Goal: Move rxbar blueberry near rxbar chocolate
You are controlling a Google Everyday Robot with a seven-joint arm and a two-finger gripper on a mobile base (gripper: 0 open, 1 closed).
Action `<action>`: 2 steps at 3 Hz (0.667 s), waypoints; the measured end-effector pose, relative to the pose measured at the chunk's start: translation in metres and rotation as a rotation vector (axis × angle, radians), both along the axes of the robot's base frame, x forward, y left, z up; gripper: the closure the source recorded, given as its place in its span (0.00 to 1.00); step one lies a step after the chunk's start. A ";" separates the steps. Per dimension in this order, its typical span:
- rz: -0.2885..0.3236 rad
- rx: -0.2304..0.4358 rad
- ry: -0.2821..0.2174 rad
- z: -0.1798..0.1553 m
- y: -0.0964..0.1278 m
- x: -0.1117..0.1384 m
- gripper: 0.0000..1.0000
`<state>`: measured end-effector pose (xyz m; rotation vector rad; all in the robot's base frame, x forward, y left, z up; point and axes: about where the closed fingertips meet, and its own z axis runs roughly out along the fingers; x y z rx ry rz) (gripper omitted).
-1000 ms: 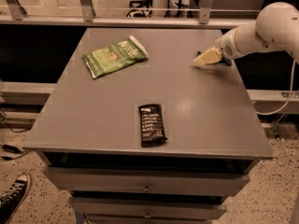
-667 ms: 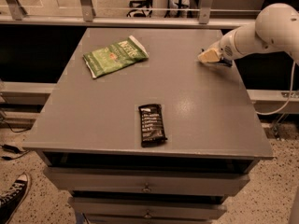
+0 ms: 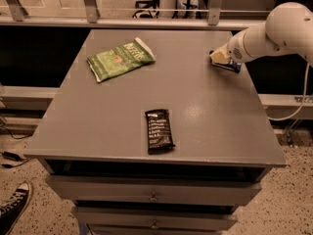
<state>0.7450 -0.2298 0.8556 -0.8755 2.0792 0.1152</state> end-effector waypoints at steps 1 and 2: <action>0.065 -0.001 -0.019 0.016 0.023 -0.013 1.00; 0.172 0.004 -0.007 0.030 0.054 -0.041 1.00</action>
Offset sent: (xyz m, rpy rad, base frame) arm -0.0820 0.0867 0.0485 0.0083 0.0166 0.3009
